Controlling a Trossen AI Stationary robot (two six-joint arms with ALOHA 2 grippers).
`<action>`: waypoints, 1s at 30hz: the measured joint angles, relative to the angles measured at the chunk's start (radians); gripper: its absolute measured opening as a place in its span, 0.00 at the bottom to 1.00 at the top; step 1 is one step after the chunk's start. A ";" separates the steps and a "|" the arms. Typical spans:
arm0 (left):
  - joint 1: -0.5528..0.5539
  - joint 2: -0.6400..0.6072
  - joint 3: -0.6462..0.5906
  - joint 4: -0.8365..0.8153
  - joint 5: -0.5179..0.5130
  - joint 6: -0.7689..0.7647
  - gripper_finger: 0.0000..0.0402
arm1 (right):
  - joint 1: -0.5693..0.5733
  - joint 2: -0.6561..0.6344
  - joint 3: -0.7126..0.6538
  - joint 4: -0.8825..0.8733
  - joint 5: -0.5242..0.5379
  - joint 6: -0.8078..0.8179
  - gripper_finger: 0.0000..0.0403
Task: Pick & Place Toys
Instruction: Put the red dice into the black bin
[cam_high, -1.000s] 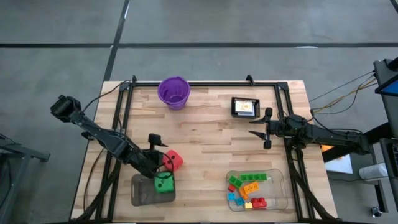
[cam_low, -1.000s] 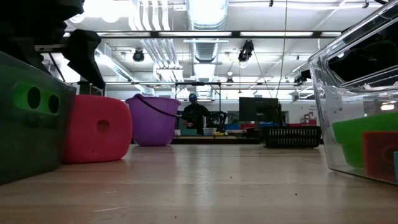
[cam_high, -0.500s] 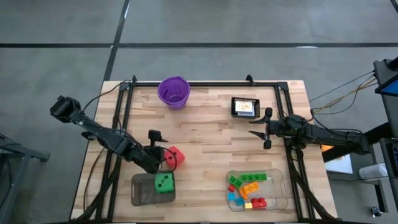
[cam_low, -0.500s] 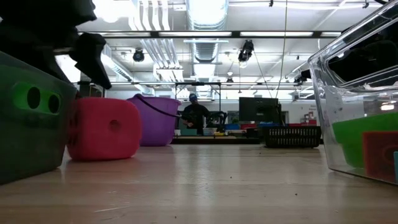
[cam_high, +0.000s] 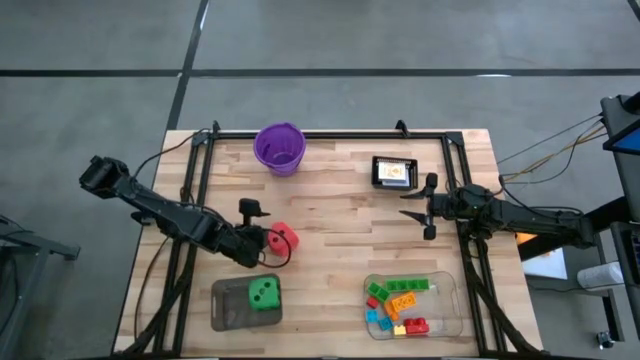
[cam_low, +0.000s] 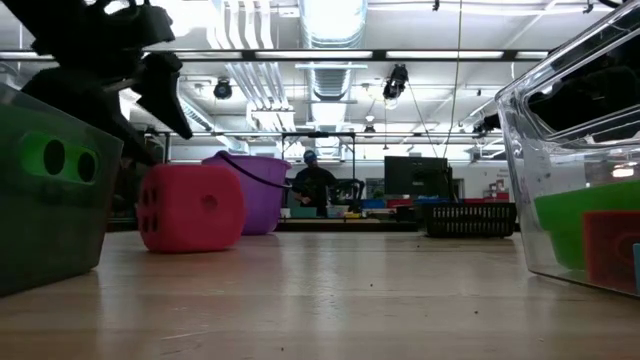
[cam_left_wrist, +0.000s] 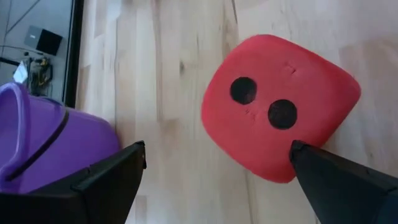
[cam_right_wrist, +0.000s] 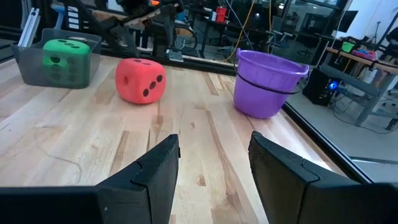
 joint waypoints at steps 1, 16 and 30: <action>0.000 0.000 0.008 0.000 0.003 0.002 1.00 | 0.000 0.001 0.000 0.000 0.000 0.000 0.47; 0.090 0.055 0.053 0.061 0.214 0.066 1.00 | 0.000 0.007 0.000 0.003 0.000 0.003 0.47; 0.150 0.098 0.068 0.106 0.315 0.114 1.00 | 0.000 0.012 0.000 0.004 0.003 0.003 0.47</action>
